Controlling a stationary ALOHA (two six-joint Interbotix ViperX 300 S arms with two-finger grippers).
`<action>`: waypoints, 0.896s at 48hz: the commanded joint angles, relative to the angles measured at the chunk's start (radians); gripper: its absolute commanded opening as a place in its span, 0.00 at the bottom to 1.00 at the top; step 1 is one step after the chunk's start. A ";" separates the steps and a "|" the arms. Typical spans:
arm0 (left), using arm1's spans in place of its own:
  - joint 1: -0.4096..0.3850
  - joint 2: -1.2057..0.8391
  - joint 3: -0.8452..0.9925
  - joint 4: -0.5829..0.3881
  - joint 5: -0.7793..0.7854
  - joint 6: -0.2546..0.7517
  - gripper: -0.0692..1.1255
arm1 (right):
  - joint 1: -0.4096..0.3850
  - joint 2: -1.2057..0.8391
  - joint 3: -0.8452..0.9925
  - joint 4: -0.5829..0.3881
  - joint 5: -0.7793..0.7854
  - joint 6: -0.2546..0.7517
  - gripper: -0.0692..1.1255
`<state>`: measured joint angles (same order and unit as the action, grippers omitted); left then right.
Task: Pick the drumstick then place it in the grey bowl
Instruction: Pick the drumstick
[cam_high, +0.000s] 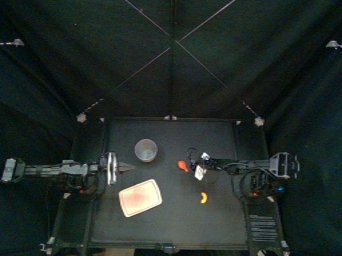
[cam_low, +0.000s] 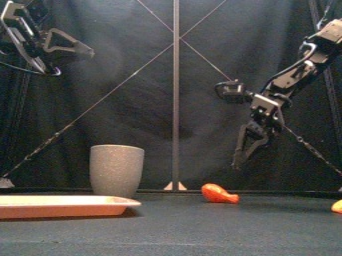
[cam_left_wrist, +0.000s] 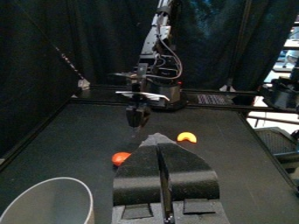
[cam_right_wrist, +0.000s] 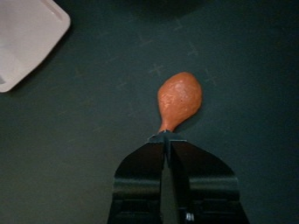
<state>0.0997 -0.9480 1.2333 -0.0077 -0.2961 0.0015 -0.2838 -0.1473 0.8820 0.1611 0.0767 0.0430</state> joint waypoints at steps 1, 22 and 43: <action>0.002 0.005 -0.014 0.002 -0.009 0.000 0.05 | -0.014 0.028 -0.049 0.008 -0.003 0.002 0.60; 0.005 0.005 0.002 0.002 -0.011 0.002 0.05 | -0.020 0.121 -0.080 0.074 0.008 0.002 0.88; 0.006 0.005 0.003 0.002 -0.011 0.000 0.05 | -0.040 0.206 -0.124 0.161 0.049 0.003 0.87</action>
<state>0.1043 -0.9480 1.2487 -0.0061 -0.2976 0.0015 -0.3160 0.0660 0.7854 0.3175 0.1197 0.0445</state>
